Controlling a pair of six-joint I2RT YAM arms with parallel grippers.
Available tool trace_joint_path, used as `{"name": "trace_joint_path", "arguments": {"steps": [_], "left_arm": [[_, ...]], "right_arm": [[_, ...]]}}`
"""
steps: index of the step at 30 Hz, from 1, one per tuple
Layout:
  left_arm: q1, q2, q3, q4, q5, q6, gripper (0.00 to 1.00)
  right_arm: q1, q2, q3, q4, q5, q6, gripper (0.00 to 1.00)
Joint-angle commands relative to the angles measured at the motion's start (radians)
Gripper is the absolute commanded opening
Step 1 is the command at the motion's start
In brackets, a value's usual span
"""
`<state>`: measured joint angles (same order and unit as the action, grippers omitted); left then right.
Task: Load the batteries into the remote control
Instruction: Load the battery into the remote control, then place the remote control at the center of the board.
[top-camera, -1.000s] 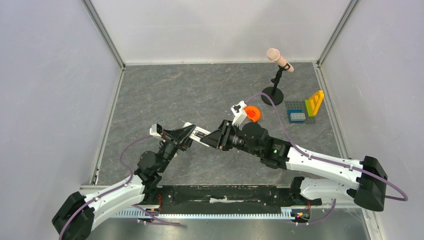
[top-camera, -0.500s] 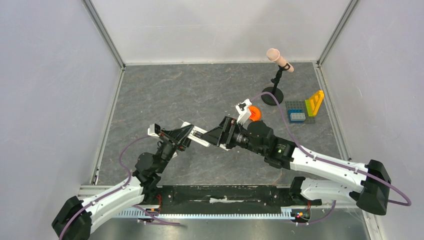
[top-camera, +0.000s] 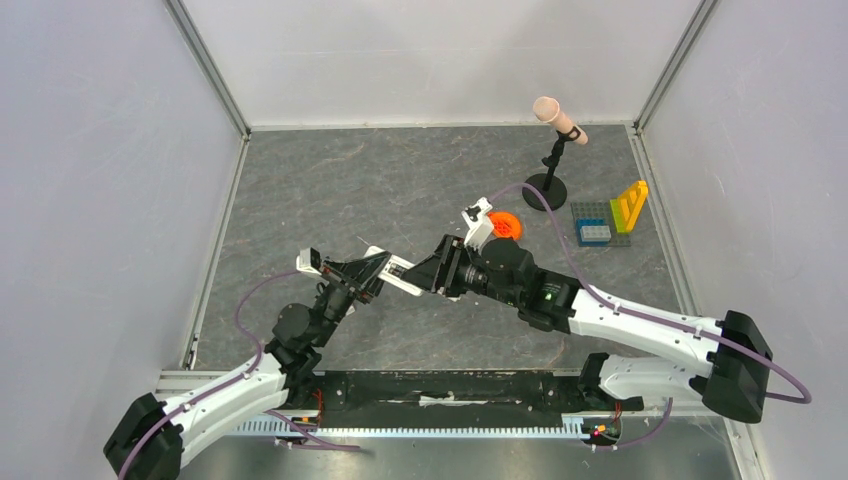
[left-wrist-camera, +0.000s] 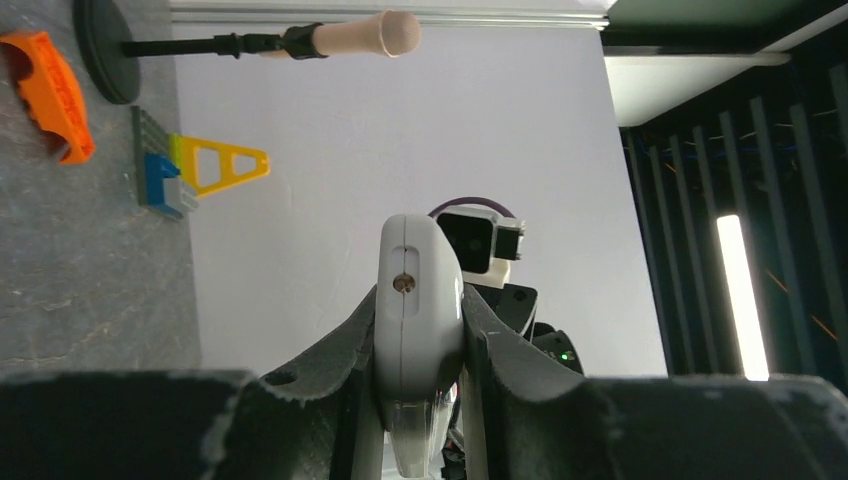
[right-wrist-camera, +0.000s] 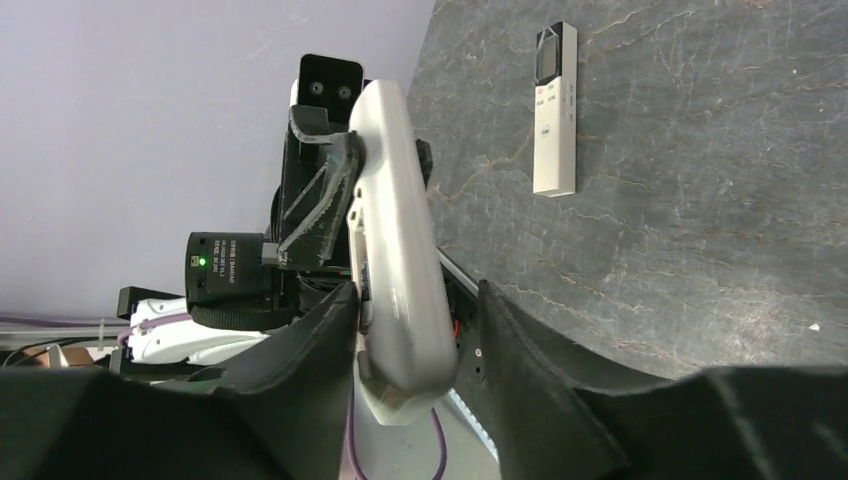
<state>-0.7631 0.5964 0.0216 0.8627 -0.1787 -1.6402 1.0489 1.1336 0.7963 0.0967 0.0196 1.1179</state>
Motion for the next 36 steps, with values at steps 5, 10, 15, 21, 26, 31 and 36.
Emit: {"name": "trace_joint_path", "arguments": {"steps": [5, 10, 15, 21, 26, 31, 36], "left_arm": [[-0.001, -0.025, 0.007, 0.027, -0.008, 0.095, 0.02], [-0.001, -0.038, 0.005, 0.003, -0.008, 0.113, 0.02], [-0.001, -0.065, 0.002, -0.039, 0.000, 0.172, 0.02], [-0.001, -0.138, -0.013, -0.127, 0.029, 0.298, 0.02], [-0.001, -0.242, 0.046, -0.480, 0.041, 0.441, 0.02], [-0.001, -0.213, 0.093, -0.692, 0.075, 0.518, 0.02], [-0.001, -0.058, 0.121, -0.682, 0.172, 0.603, 0.02]], "right_arm": [[-0.004, 0.039, 0.061, -0.093, 0.026, -0.033, 0.21], [-0.004, 0.032, 0.048, -0.069, 0.015, -0.038, 0.36], [-0.005, -0.016, 0.012, -0.018, 0.009, -0.033, 0.76], [-0.033, -0.093, -0.044, -0.017, 0.001, -0.062, 0.80], [-0.111, -0.128, -0.064, -0.143, -0.004, -0.220, 0.79], [-0.143, -0.020, -0.017, -0.349, 0.073, -0.506, 0.79], [-0.150, 0.149, 0.009, -0.378, 0.074, -0.731, 0.78]]}}
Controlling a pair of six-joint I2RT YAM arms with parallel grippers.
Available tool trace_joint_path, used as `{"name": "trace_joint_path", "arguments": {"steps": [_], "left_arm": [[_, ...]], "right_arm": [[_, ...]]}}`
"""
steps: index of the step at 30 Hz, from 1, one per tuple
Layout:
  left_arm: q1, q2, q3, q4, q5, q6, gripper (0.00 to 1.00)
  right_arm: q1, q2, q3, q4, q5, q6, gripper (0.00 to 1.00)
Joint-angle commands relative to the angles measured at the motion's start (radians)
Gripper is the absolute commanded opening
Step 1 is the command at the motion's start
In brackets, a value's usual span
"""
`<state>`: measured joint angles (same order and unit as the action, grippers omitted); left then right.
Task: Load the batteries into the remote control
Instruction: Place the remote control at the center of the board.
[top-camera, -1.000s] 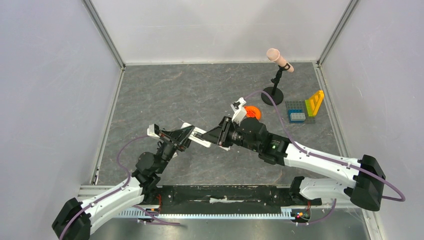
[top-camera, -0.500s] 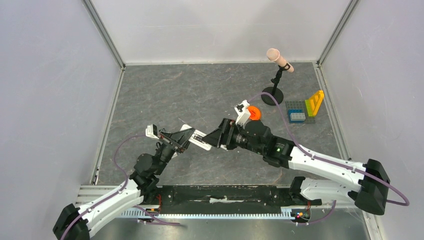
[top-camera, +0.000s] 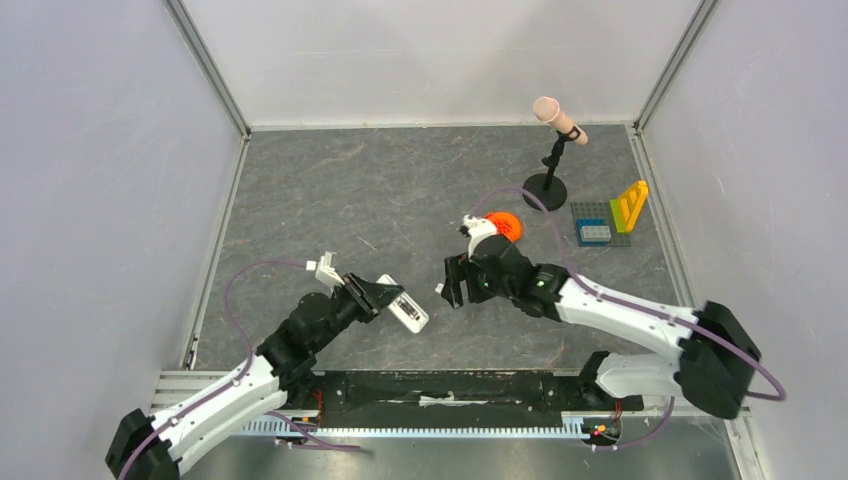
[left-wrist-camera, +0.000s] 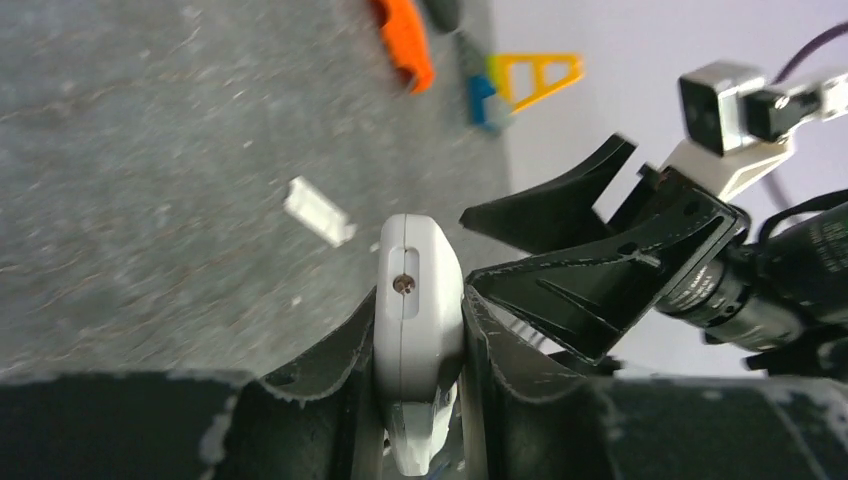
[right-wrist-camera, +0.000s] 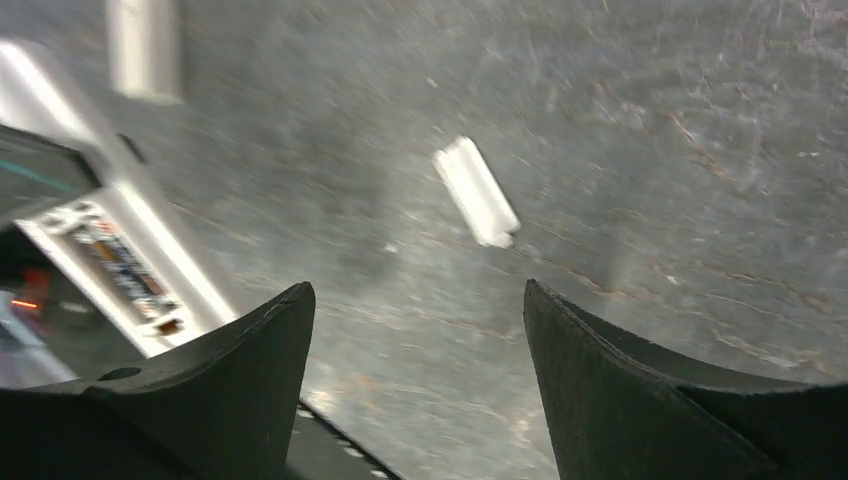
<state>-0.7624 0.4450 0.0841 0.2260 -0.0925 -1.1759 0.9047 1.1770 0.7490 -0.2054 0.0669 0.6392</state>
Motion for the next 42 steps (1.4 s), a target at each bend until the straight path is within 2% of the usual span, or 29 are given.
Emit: {"name": "trace_joint_path", "arguments": {"steps": [1, 5, 10, 14, 19, 24, 28, 31, 36, 40, 42], "left_arm": [[-0.002, 0.120, 0.068, -0.045, 0.109, 0.167, 0.02], [-0.001, 0.191, 0.086, -0.021, 0.189, 0.251, 0.02], [-0.001, 0.209, 0.055, 0.069, 0.221, 0.282, 0.02], [-0.001, 0.267, 0.054, 0.109, 0.228, 0.286, 0.02], [-0.001, 0.393, 0.081, 0.145, 0.197, 0.219, 0.02], [-0.002, 0.487, 0.059, 0.274, 0.124, 0.120, 0.02], [-0.002, 0.521, 0.049, 0.312, 0.063, 0.070, 0.02], [-0.002, 0.546, 0.035, 0.348, 0.020, 0.027, 0.02], [-0.004, 0.594, 0.015, 0.376, -0.033, -0.042, 0.03], [-0.011, 0.654, 0.013, 0.387, -0.047, -0.078, 0.11], [-0.019, 0.688, 0.013, 0.398, -0.057, -0.098, 0.14]], "right_arm": [[-0.008, 0.141, 0.068, -0.078, 0.030, -0.294, 0.78], [-0.012, 0.274, 0.137, -0.115, 0.091, -0.344, 0.71], [-0.015, 0.351, 0.158, -0.083, 0.113, -0.298, 0.56], [-0.015, 0.387, 0.156, -0.065, 0.103, -0.318, 0.51], [-0.015, 0.422, 0.163, -0.058, 0.053, -0.371, 0.57], [-0.015, 0.452, 0.178, -0.058, 0.016, -0.406, 0.66], [-0.021, 0.487, 0.193, -0.058, 0.012, -0.421, 0.66], [-0.034, 0.510, 0.200, -0.065, -0.020, -0.419, 0.60], [-0.054, 0.522, 0.206, -0.093, -0.052, -0.374, 0.42], [-0.061, 0.526, 0.206, -0.114, -0.043, -0.343, 0.28], [-0.062, 0.522, 0.202, -0.120, -0.026, -0.331, 0.25]]}}
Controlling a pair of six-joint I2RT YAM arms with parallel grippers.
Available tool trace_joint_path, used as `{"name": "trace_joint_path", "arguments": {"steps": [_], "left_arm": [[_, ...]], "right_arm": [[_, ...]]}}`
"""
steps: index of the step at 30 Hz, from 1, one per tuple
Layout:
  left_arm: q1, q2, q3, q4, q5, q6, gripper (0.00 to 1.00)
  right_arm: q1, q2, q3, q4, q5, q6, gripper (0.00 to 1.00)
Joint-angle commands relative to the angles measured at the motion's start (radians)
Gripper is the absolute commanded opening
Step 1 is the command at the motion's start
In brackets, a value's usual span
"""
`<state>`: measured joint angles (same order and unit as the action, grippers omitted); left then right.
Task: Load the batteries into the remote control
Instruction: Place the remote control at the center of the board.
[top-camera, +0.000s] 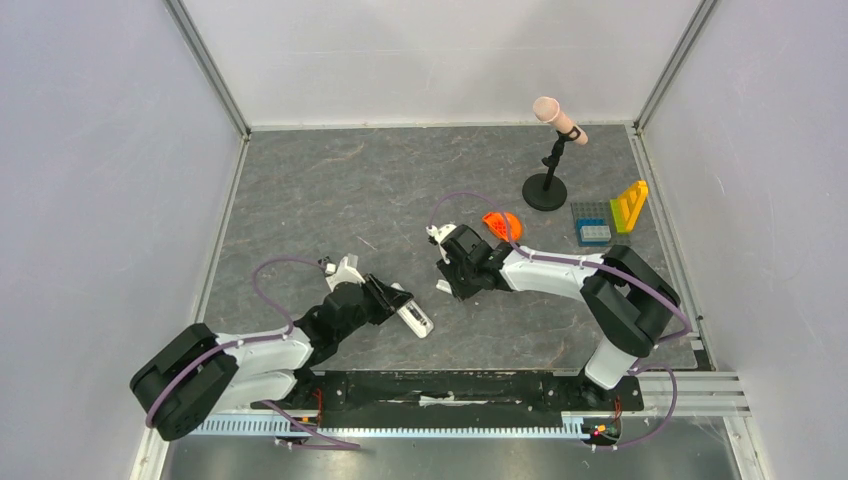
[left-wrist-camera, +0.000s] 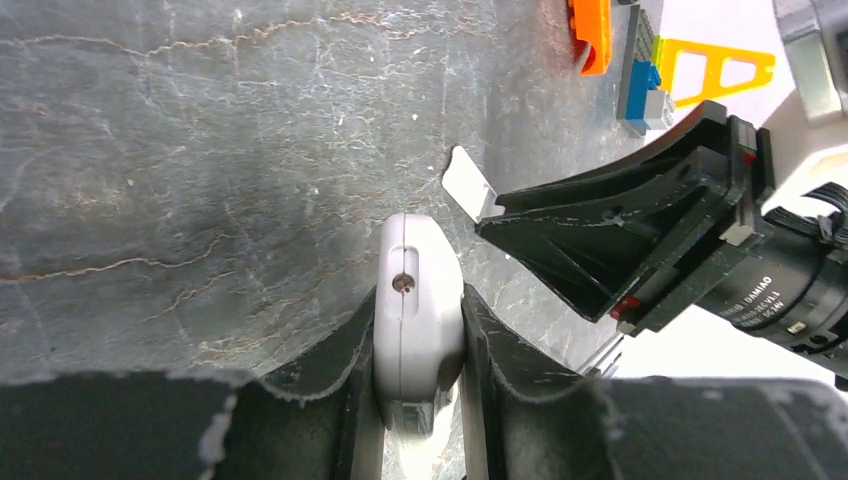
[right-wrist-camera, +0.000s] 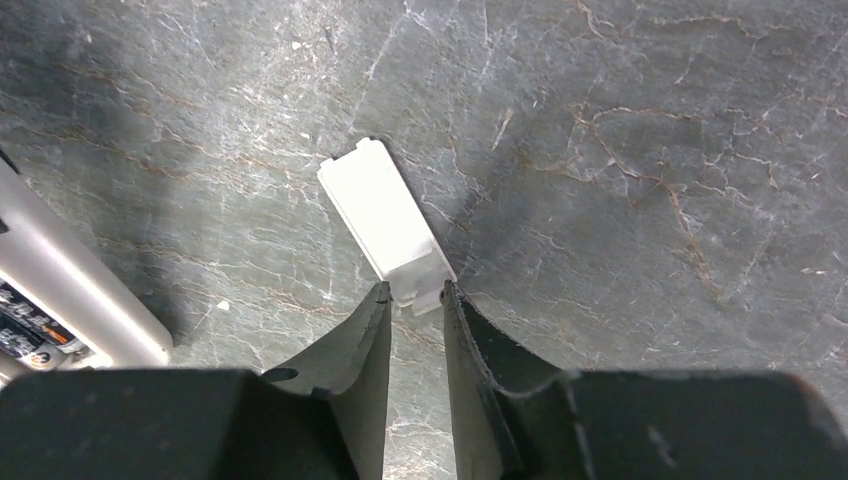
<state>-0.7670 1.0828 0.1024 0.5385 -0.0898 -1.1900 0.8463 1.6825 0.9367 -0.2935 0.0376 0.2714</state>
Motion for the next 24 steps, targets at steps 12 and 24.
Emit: {"name": "trace_joint_path", "arguments": {"steps": [12, 24], "left_arm": [[-0.093, 0.208, 0.010, 0.123, -0.132, -0.236, 0.41], [-0.106, 0.092, 0.069, -0.236, -0.174, -0.245, 0.68]], "right_arm": [[-0.007, -0.020, -0.016, -0.012, 0.030, 0.087, 0.23], [-0.009, -0.037, -0.023, -0.009, 0.019, 0.083, 0.15]]}}
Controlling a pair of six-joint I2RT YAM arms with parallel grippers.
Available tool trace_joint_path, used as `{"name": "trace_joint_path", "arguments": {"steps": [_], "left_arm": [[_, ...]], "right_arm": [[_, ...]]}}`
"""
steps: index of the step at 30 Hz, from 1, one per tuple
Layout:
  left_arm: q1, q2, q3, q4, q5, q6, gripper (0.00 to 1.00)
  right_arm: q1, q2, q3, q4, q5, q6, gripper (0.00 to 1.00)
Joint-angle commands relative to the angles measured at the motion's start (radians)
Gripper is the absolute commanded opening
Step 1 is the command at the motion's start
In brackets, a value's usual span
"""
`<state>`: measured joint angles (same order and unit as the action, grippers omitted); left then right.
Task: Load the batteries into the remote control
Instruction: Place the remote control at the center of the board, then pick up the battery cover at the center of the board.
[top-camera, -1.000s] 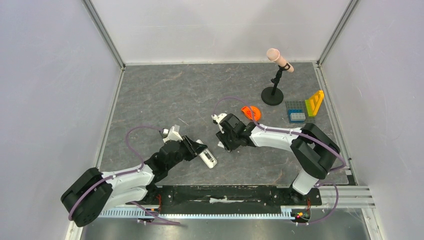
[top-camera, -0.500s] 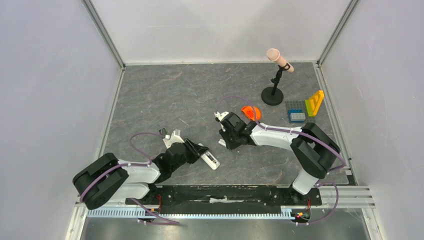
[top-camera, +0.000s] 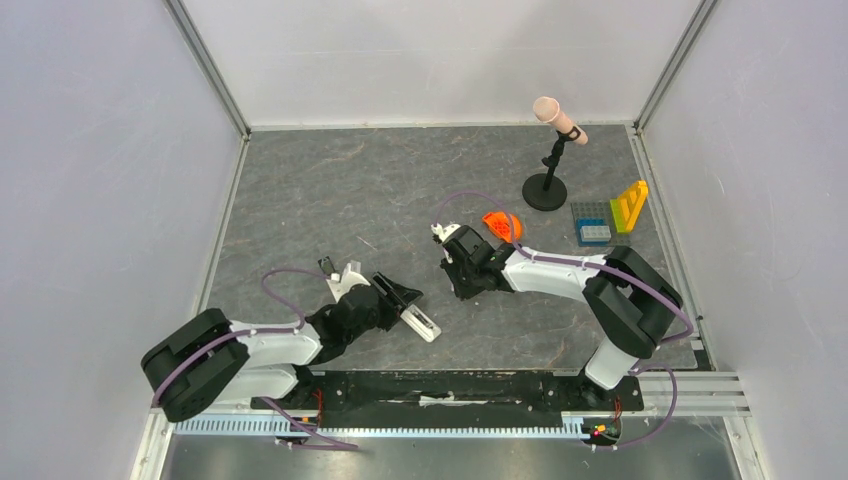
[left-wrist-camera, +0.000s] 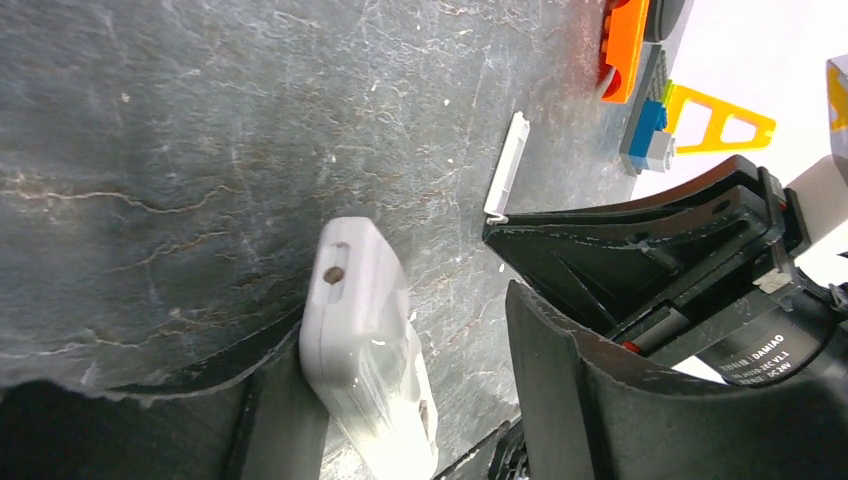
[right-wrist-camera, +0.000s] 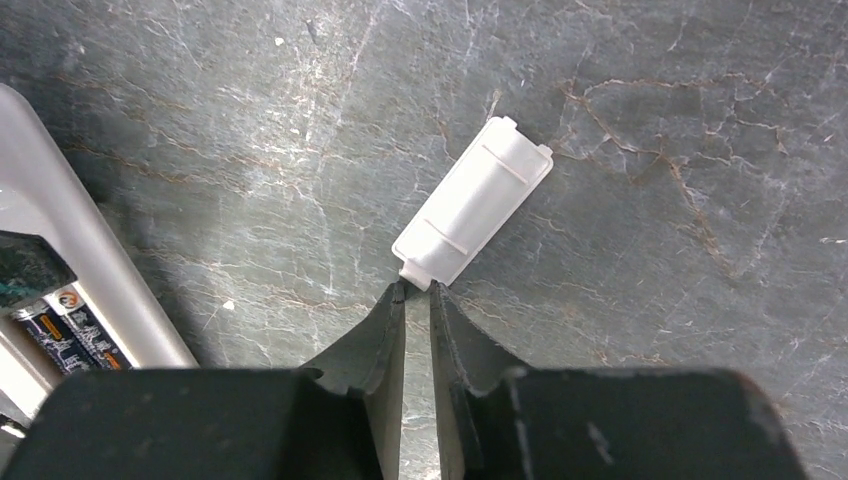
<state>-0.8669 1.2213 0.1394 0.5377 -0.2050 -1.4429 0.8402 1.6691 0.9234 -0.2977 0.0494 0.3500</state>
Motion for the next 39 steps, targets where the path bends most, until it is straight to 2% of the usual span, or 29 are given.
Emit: {"name": "trace_joint_path", "arguments": {"steps": [1, 9, 22, 24, 27, 29, 39], "left_arm": [[-0.006, -0.064, 0.036, -0.273, -0.061, 0.005, 0.70], [-0.006, -0.116, 0.126, -0.596, -0.049, -0.032, 0.74], [-0.007, -0.226, 0.154, -0.843, -0.028, -0.023, 0.76], [-0.007, -0.249, 0.164, -0.877, -0.025, -0.007, 0.76], [-0.007, -0.273, 0.187, -0.925, -0.028, 0.009, 0.76], [-0.007, -0.287, 0.207, -0.960, -0.035, 0.020, 0.76], [-0.007, -0.389, 0.259, -1.036, -0.082, 0.038, 0.76]], "right_arm": [[-0.003, -0.024, -0.008, -0.004, 0.005, 0.004, 0.15], [-0.003, -0.024, 0.012, -0.005, -0.002, 0.009, 0.15], [-0.007, -0.101, 0.059, -0.028, -0.030, 0.015, 0.15], [-0.007, -0.101, 0.070, -0.027, -0.033, 0.003, 0.18], [-0.007, -0.074, 0.088, -0.025, -0.030, -0.025, 0.29], [-0.007, -0.048, 0.103, -0.027, -0.031, -0.044, 0.33], [-0.006, 0.067, 0.172, -0.117, -0.098, -0.192, 0.33]]}}
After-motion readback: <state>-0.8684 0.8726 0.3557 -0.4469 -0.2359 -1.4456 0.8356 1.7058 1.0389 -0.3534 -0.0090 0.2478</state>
